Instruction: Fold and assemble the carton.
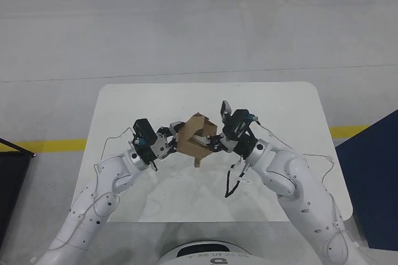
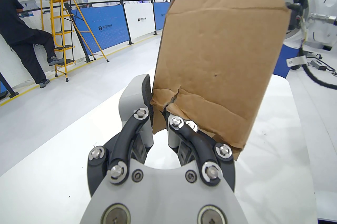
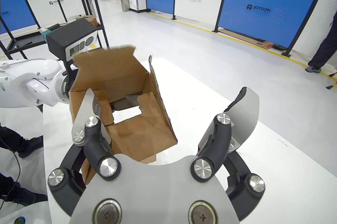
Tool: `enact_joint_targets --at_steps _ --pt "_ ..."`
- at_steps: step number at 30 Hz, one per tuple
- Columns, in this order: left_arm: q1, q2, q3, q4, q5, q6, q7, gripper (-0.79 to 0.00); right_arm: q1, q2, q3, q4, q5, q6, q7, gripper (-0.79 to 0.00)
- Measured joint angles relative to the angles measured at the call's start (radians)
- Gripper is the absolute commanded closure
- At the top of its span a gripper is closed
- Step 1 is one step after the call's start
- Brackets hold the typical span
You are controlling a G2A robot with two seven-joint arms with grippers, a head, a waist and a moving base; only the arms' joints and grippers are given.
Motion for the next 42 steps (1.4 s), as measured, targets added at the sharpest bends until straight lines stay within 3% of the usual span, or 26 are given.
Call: enact_joint_targets --at_steps 10,18,29,36,42 --pt "0.000 0.000 0.000 0.000 0.000 0.000 0.000 0.000 0.000 -0.002 0.067 -0.001 0.038 0.101 -0.088 -0.785" --pt "0.000 0.000 0.000 0.000 0.000 0.000 0.000 0.000 0.064 -0.014 0.018 0.051 -0.104 0.241 -0.055 -0.785" --pt "0.000 0.000 0.000 0.000 0.000 0.000 0.000 0.000 0.086 -0.012 -0.020 0.043 -0.072 0.085 0.031 -0.785" --pt "0.000 0.000 0.000 0.000 0.000 0.000 0.000 0.000 0.086 -0.010 -0.015 0.035 -0.096 0.082 0.057 -0.785" --pt "0.000 0.000 0.000 0.000 0.000 0.000 0.000 0.000 0.061 -0.007 0.031 -0.016 -0.061 0.109 0.012 -0.785"
